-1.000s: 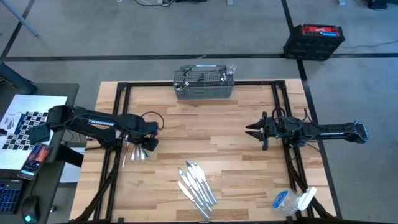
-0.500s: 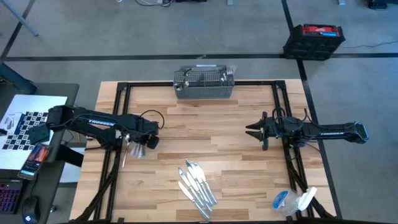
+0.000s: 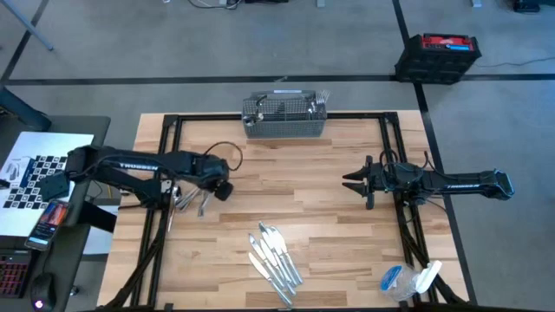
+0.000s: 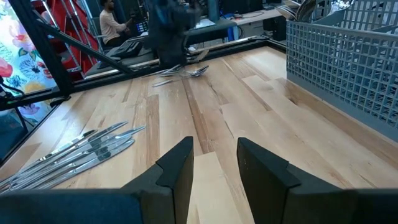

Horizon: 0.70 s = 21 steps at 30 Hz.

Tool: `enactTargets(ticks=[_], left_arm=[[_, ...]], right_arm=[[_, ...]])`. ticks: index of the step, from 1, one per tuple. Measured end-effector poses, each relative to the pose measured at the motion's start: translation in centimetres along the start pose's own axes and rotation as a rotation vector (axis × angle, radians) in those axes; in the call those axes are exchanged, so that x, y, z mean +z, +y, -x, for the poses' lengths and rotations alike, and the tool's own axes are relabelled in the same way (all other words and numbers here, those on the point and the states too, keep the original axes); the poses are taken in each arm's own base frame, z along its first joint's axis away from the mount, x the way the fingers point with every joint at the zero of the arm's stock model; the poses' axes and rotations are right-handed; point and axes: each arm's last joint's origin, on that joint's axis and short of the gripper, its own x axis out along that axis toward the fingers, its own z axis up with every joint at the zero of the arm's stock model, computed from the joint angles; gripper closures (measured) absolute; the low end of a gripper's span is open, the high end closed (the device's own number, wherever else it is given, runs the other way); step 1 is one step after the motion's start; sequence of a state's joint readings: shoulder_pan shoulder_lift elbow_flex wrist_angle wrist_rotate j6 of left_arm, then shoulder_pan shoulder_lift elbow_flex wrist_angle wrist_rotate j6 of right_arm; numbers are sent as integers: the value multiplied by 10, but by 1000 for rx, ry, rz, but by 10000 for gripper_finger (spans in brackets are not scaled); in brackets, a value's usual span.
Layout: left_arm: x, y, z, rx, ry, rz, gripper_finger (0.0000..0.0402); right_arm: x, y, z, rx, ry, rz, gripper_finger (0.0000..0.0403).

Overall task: Sort silverware
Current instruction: Put the silver spoon into the gray organizer

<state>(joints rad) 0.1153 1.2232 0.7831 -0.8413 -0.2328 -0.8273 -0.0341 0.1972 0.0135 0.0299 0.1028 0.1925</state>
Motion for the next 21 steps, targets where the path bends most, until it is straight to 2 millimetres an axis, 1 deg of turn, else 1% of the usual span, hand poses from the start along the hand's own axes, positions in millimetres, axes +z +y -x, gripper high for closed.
enactTargets(ticks=[3, 6, 9, 13, 16, 19, 21], left_arm=[[22, -7, 11, -13, -188, -44, 401], [52, -12, 20, -66, -424, -74, 401], [84, -8, 29, -105, -663, -103, 401], [122, 11, 45, -67, -963, -117, 401], [141, 31, 56, -87, -1116, -110, 401], [152, 51, 57, -77, -1153, -86, 401], [157, 61, 52, -54, -1146, -72, 401]], right_arm=[[0, 0, 0, 0, 0, 0, 290], [0, 0, 0, 0, 0, 0, 290], [0, 0, 0, 0, 0, 0, 290], [0, 0, 0, 0, 0, 0, 290], [0, 0, 0, 0, 0, 0, 290], [0, 0, 0, 0, 0, 0, 290], [0, 0, 0, 0, 0, 0, 290]])
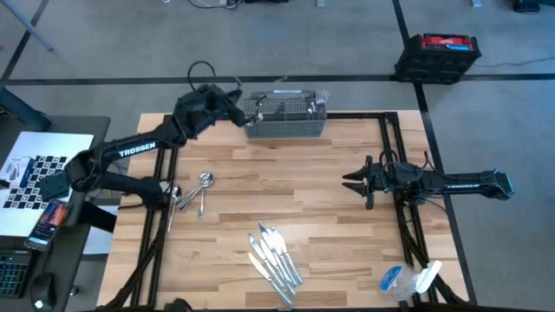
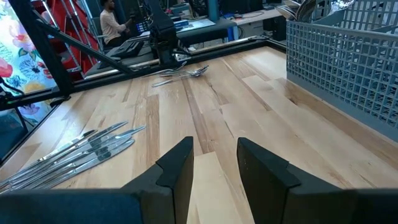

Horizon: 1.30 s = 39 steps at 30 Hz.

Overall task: Sort silverware
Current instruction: Put the silver spoon into the gray organizer

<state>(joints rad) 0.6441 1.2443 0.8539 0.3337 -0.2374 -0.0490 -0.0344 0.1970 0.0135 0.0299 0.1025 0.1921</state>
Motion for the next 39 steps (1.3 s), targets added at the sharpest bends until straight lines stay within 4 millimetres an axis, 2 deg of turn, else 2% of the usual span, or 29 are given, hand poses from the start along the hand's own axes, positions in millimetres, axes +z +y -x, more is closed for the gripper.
enactTargets(ticks=[3, 8, 11, 16, 19, 24, 29, 32, 35, 39], left_arm=[[-12, 9, -15, -5, 33, 3, 401], [-42, 5, -44, -48, 69, -5, 401], [-57, 6, -54, -22, 103, -45, 394], [-71, 11, -60, -3, 167, -77, 346], [-64, 12, -54, -5, 177, -92, 304], [-44, 8, -21, -29, 279, -113, 251], [-31, -3, 39, -122, 517, 60, 233], [-37, -15, 79, -170, 761, 183, 236], [-52, -23, 116, -109, 1014, 262, 242], [-79, -33, 149, -8, 1240, 256, 248]], right_arm=[[0, 0, 0, 0, 0, 0, 290], [0, 0, 0, 0, 0, 0, 290], [0, 0, 0, 0, 0, 0, 290], [0, 0, 0, 0, 0, 0, 290], [0, 0, 0, 0, 0, 0, 290], [0, 0, 0, 0, 0, 0, 290], [0, 0, 0, 0, 0, 0, 290], [0, 0, 0, 0, 0, 0, 290], [0, 0, 0, 0, 0, 0, 290], [0, 0, 0, 0, 0, 0, 290]])
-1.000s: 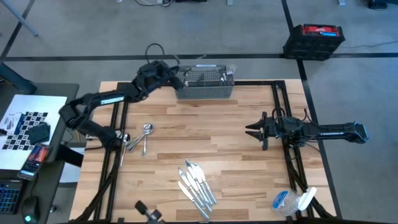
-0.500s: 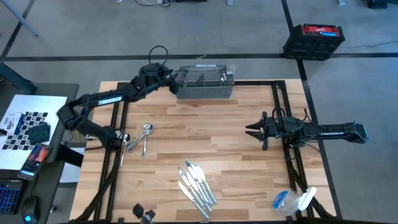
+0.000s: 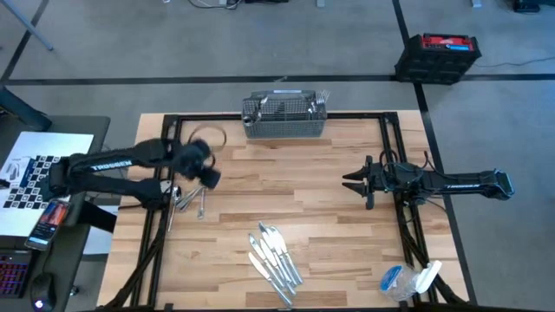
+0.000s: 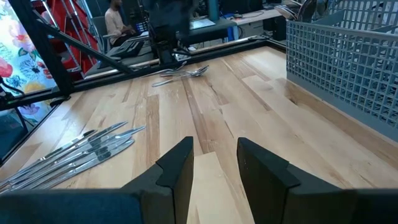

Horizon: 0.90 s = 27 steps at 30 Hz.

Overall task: Sort silverware
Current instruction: Put the silver spoon into the gray organizer

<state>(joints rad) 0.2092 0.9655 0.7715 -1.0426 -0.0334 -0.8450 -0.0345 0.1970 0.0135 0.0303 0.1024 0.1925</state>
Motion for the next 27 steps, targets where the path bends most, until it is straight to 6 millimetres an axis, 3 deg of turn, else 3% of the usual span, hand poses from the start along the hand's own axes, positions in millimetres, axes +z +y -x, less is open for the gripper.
enactTargets(ticks=[4, 9, 27], left_arm=[[-23, 6, -19, 126, 39, -10, 252], [-37, 19, -42, 193, 87, -19, 253], [-45, 28, -81, 198, 80, -89, 256]], right_arm=[[0, 0, 0, 0, 0, 0, 290], [0, 0, 0, 0, 0, 0, 290], [0, 0, 0, 0, 1, 0, 290]])
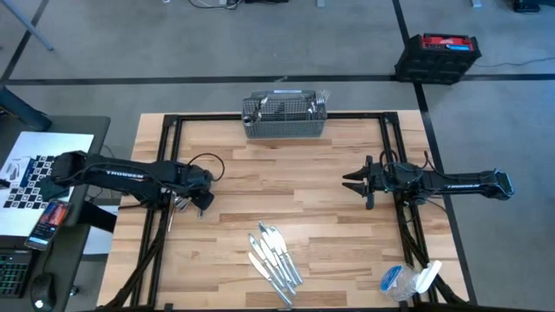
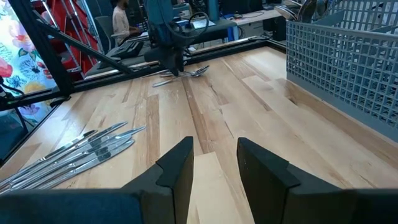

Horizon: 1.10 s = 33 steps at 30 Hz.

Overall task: Sort silverware
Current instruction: Put the silver spoon into the gray organizer

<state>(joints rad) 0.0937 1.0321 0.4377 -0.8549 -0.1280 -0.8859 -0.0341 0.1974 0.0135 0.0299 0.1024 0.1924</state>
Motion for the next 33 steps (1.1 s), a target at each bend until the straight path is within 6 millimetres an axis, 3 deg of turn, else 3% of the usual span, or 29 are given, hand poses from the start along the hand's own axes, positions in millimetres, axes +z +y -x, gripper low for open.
enactTargets(ticks=[3, 8, 13, 18, 22, 26, 30, 33], left_arm=[[2, -1, 0, -9, -22, 8, 283], [2, -2, -2, -22, -24, 11, 386], [7, -7, 7, -52, -41, 19, 396], [26, -23, 38, -144, -150, -8, 399], [51, -39, 72, -207, -405, -40, 400], [88, -49, 106, -273, -813, -62, 401], [129, -42, 135, -378, -1191, -85, 401], [158, -24, 138, -360, -1346, -54, 401]], right_arm=[[0, 0, 0, 0, 0, 0, 290], [0, 0, 0, 0, 0, 0, 290], [0, 0, 0, 0, 0, 0, 290], [0, 0, 0, 0, 0, 0, 290], [0, 0, 0, -1, -1, 0, 290], [0, 0, 0, 0, 0, 0, 290], [0, 0, 0, 0, -1, 0, 290], [0, 0, 0, 0, 0, 0, 290]])
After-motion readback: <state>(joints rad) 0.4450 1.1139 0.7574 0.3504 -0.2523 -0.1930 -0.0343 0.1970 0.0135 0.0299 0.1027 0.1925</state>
